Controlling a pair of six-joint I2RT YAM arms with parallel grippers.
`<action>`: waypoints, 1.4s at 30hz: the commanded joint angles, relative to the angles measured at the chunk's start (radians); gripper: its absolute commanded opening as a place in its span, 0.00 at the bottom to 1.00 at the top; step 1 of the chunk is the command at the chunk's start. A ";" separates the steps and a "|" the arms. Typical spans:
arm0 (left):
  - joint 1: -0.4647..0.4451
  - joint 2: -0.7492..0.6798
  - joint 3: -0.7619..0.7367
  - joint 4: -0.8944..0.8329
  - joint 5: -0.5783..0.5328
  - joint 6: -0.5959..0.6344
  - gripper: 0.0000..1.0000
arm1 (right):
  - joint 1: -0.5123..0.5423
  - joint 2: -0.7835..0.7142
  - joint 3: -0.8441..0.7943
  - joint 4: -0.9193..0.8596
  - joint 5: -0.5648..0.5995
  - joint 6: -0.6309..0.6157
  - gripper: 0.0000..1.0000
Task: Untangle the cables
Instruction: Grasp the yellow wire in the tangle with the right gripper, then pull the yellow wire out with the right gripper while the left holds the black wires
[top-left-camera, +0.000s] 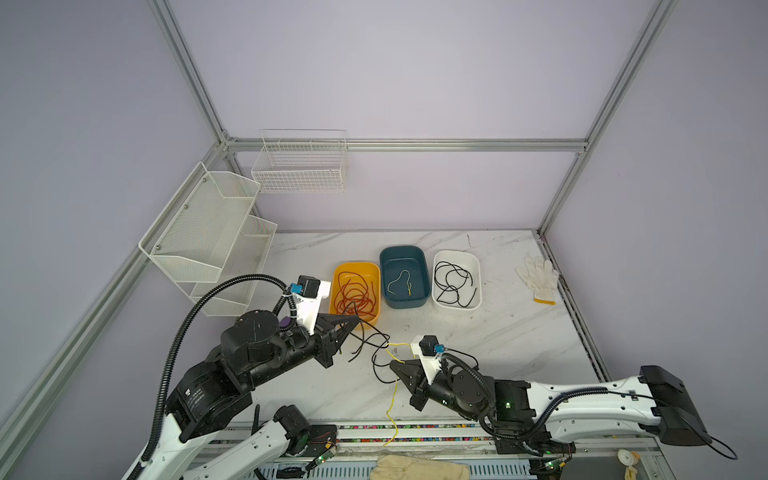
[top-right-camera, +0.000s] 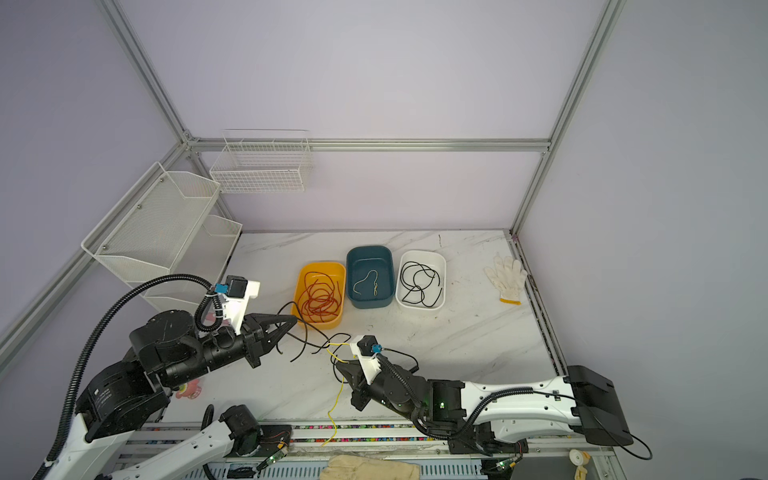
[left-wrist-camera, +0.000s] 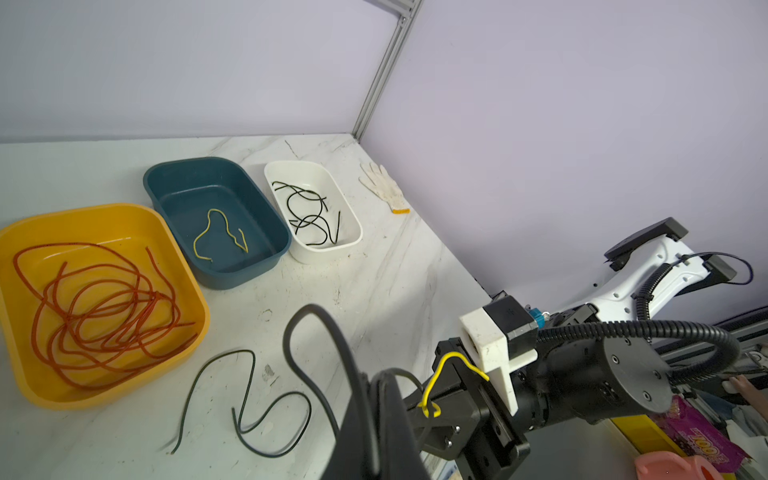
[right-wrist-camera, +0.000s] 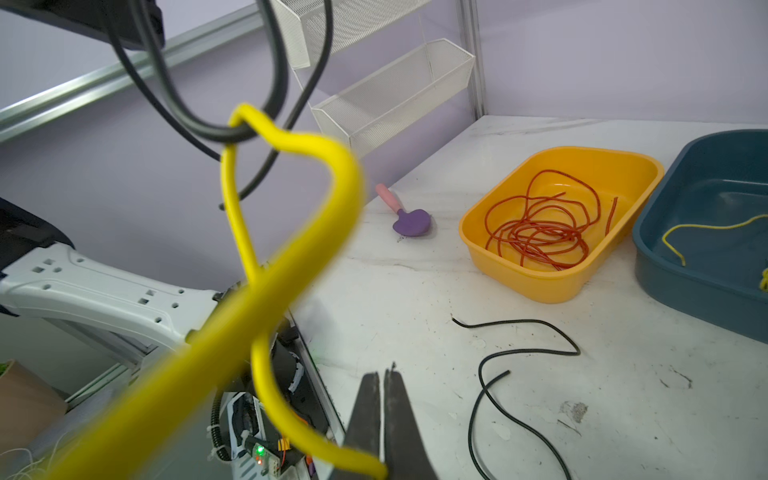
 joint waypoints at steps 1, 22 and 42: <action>0.005 -0.021 -0.072 0.169 0.006 -0.050 0.00 | 0.005 0.020 0.053 -0.183 -0.011 -0.029 0.00; 0.006 0.054 -0.143 0.097 0.077 -0.079 0.00 | 0.005 0.287 0.664 -1.000 0.044 -0.089 0.00; 0.010 0.083 0.004 0.079 -0.109 -0.066 0.00 | -0.001 0.244 0.501 -0.862 -0.316 -0.098 0.00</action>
